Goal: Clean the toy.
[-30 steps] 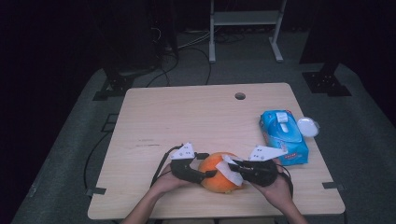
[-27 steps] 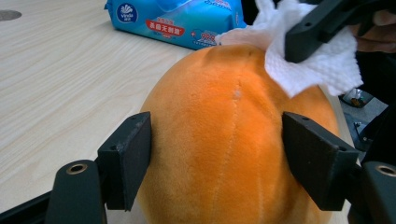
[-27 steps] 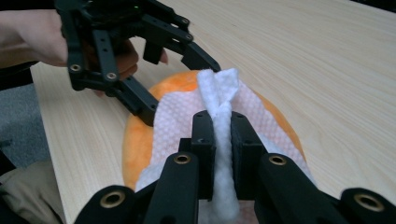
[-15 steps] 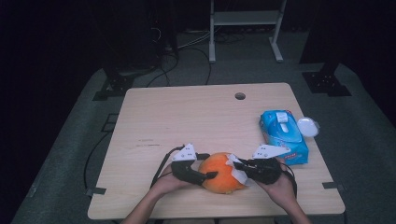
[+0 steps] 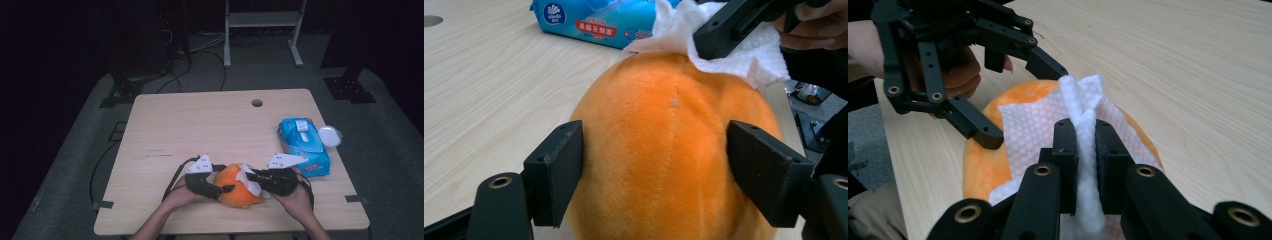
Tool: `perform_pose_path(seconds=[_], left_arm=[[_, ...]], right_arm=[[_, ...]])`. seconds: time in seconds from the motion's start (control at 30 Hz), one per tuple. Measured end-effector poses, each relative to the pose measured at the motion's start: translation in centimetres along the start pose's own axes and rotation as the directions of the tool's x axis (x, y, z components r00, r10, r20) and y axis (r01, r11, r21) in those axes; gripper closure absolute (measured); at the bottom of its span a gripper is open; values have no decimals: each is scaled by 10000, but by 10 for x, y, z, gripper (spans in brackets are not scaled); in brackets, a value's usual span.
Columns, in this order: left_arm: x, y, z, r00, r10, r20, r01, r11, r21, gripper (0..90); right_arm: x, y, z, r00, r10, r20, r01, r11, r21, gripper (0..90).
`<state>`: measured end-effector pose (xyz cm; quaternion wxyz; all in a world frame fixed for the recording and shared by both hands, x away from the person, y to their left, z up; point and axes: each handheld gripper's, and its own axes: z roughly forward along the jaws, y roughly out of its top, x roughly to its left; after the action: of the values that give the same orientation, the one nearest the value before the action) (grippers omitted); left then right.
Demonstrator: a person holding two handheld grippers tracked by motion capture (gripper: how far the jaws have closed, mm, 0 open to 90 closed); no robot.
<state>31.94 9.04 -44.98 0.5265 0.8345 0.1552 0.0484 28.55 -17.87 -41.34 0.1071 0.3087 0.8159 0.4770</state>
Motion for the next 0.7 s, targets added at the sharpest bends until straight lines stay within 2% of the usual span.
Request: perform_pose_path(seconds=[0.17, 0.3, 0.37, 0.43, 0.57, 0.7], left_arm=[[0, 0, 0, 10000, 6, -18, -6, 10000, 19, 238], [-3, 0, 2, 9999, 121, 38, -121, 9999, -46, 238], [-6, 0, 4, 9997, 238, 66, -237, 9997, -55, 239], [-6, 1, 4, 9996, 295, 52, -295, 9996, -18, 238], [-5, 0, 2, 9997, 215, 123, -214, 9997, -68, 239], [-7, 2, 4, 9995, 304, 99, -304, 9995, 14, 240]], right_arm=[[-1, 0, 1, 10000, 61, 4, -61, 10000, 25, 811], [6, 5, 1, 10000, -70, -25, 70, 9999, -117, 810], [12, 9, 3, 9994, -238, -237, 232, 9995, -216, 810], [17, 12, 7, 9979, -640, -119, 640, 9979, 9, 810], [11, 7, 7, 9985, -539, -96, 540, 9985, 126, 810], [1, 1, 4, 9995, -316, -14, 316, 9992, 227, 811]])
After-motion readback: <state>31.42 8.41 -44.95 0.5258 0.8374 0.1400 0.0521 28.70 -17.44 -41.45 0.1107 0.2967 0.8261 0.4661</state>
